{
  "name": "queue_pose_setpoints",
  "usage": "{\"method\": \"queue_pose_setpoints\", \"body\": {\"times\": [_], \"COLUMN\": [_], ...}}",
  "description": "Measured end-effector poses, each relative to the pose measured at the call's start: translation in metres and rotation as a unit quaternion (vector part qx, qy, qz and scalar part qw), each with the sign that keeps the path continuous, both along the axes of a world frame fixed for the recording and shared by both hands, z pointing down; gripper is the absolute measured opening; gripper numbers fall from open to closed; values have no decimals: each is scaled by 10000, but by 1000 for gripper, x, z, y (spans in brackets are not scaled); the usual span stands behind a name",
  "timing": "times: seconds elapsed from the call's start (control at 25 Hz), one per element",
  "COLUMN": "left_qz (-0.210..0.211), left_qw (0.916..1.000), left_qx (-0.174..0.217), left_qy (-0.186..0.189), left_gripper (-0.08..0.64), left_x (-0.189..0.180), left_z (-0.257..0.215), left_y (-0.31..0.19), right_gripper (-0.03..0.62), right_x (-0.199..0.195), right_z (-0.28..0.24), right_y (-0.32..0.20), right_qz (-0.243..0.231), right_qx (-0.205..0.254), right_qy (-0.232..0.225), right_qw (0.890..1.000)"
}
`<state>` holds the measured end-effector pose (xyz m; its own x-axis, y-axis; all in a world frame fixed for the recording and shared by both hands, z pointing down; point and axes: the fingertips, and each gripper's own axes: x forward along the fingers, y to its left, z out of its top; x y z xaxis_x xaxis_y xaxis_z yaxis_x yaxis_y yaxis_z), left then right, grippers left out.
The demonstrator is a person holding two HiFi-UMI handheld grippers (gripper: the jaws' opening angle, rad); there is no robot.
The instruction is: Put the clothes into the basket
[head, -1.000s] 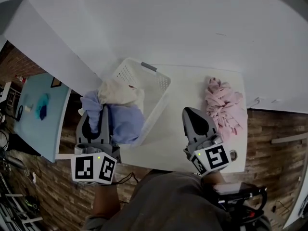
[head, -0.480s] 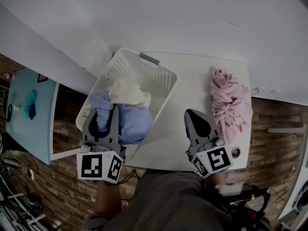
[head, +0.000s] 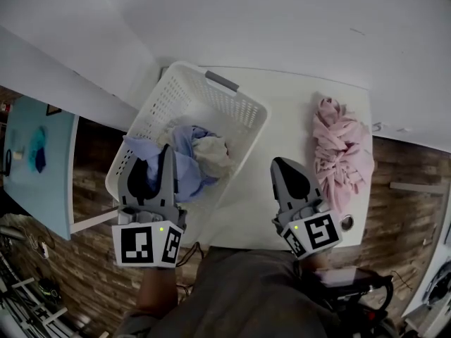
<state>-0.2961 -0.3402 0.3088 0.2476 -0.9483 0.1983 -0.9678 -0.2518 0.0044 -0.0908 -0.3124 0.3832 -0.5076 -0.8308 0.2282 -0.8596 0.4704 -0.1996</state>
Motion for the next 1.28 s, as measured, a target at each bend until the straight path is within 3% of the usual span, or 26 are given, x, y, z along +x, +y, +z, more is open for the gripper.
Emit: {"method": "queue_pose_setpoints", "body": {"times": [0.12,0.36,1.28], "left_qz": [-16,-59,-149], "left_qw": [10000,9998,9984], "left_qx": [-5,50,406], "left_qy": [-29,-168,-363], "left_gripper": [149,237,239], "left_x": [-1,3,43], "left_z": [0,-6,-37], "left_y": [-1,2,67], "right_gripper": [9,9,9], "right_x": [1,4,43], "right_z": [0,-2,-22], "right_y": [-1,2,55], "right_qz": [16,14,-2], "right_qx": [-15,20,339], "right_qy": [-10,-52,-277], "right_qw": [10000,10000,9990]}}
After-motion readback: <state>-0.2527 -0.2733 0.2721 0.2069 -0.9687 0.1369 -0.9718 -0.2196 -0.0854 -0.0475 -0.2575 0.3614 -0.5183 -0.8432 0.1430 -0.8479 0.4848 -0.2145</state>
